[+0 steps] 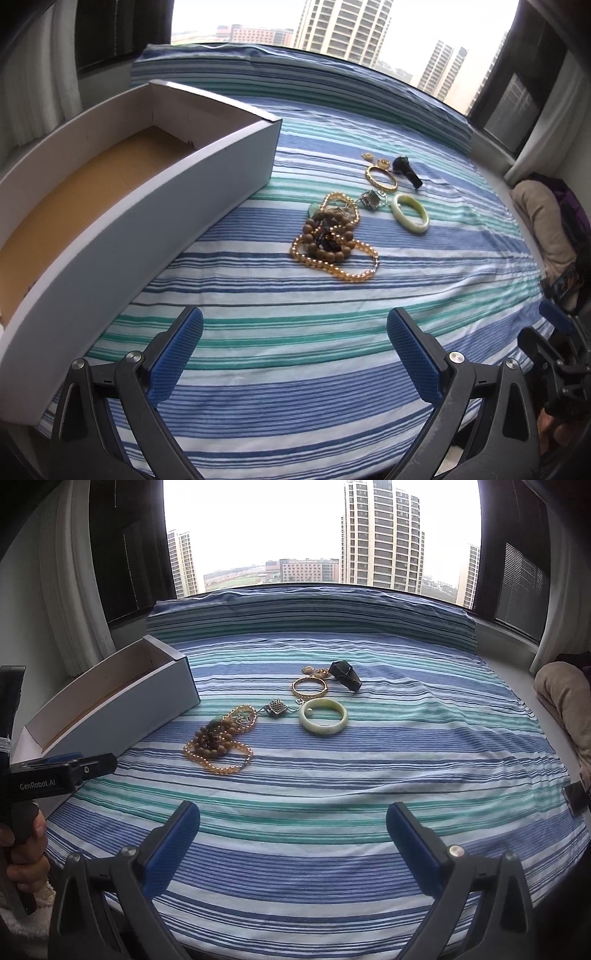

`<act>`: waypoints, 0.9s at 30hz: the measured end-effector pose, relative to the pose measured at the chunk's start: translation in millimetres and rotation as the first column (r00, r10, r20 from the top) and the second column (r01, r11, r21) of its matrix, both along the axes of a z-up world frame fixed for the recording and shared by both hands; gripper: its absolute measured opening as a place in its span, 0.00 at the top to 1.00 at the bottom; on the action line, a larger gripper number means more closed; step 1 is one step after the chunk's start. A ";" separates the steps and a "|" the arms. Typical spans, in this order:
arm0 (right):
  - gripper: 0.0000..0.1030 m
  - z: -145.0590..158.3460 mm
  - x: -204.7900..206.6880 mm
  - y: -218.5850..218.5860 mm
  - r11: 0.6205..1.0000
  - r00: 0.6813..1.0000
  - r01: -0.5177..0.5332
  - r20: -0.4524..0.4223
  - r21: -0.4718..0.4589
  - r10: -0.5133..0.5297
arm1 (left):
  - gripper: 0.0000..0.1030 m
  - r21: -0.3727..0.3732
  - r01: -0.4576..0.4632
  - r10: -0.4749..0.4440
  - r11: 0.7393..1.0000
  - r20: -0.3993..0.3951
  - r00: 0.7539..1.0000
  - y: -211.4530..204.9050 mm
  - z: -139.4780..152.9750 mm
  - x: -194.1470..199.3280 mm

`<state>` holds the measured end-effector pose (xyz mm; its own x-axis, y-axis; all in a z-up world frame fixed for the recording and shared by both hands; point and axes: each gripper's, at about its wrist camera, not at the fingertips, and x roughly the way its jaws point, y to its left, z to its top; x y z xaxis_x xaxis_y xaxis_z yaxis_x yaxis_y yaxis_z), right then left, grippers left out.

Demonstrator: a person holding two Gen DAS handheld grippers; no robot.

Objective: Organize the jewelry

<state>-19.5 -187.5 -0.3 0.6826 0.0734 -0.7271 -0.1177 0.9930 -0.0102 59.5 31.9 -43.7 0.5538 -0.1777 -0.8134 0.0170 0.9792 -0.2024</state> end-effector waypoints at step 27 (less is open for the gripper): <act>0.00 -10.2 -2.6 -22.4 0.997 0.997 0.060 -0.041 0.040 -0.058 | 0.93 0.157 0.228 -0.220 0.961 -0.071 0.973 -62.0 -67.0 120.0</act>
<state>-22.2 -209.9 -10.5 0.6576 0.0647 -0.7506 -0.0586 0.9977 0.0347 179.6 -30.1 -110.6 0.4708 -0.1552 -0.8685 0.2332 0.9713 -0.0472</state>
